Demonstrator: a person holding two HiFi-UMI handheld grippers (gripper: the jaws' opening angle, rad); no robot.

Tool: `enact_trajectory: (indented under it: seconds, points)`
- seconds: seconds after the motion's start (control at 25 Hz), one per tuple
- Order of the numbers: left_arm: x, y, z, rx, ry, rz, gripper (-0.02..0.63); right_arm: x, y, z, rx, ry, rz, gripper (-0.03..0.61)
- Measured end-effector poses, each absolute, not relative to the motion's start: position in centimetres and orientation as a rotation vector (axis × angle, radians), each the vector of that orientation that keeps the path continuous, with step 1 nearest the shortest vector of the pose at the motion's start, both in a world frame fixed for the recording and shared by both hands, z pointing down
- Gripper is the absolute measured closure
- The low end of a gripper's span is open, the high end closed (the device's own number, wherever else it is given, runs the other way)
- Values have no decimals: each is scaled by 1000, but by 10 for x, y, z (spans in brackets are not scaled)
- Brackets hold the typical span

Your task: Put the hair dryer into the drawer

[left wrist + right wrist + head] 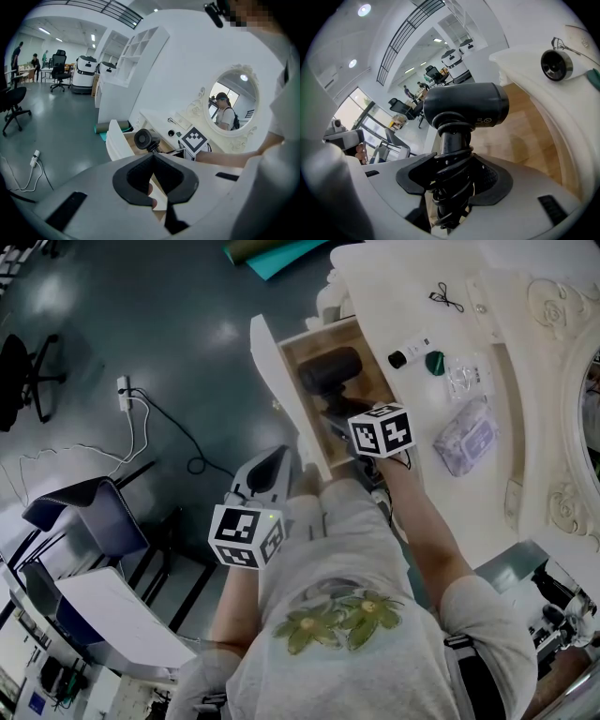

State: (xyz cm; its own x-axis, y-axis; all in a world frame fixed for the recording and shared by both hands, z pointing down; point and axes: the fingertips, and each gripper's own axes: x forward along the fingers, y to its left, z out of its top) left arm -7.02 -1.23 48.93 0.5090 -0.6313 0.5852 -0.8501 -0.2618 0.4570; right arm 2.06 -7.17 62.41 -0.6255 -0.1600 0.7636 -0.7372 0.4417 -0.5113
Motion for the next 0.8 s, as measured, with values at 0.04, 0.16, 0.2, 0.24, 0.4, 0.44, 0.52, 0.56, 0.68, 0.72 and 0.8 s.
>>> enact_trajectory:
  seconds: [0.04,0.16,0.2,0.24,0.4,0.44,0.52,0.56,0.68,0.72,0.8]
  points:
    - [-71,-12,490,1993,-1210,365,603,21,-72,626,751,-2053,1166,351]
    - [-71,-13,492,1988,-1208,358,604,21,-72,631,756,-2039,1168,351]
    - [-71,-13,493,1986,-1207,357,603,22,-72,633,759,-2034,1169,351]
    - [-71,-13,494,1986,-1204,356,603,22,-73,635,763,-2028,1169,351]
    - [-73,-15,495,1985,-1196,350,604,23,-73,642,772,-2005,1173,351]
    - [-73,-16,495,1986,-1196,349,603,23,-73,644,772,-2001,1174,351]
    - [-74,-18,495,1987,-1198,346,604,23,-74,648,772,-1995,1179,351]
    - [-75,-19,495,1988,-1198,345,604,23,-74,650,773,-1991,1182,351]
    - [-77,-21,494,1987,-1197,343,604,25,-75,655,774,-1973,1184,351]
    - [-77,-22,495,1986,-1197,344,604,25,-75,657,774,-1971,1186,351]
    - [-78,-23,495,1983,-1196,345,603,25,-75,660,773,-1963,1198,351]
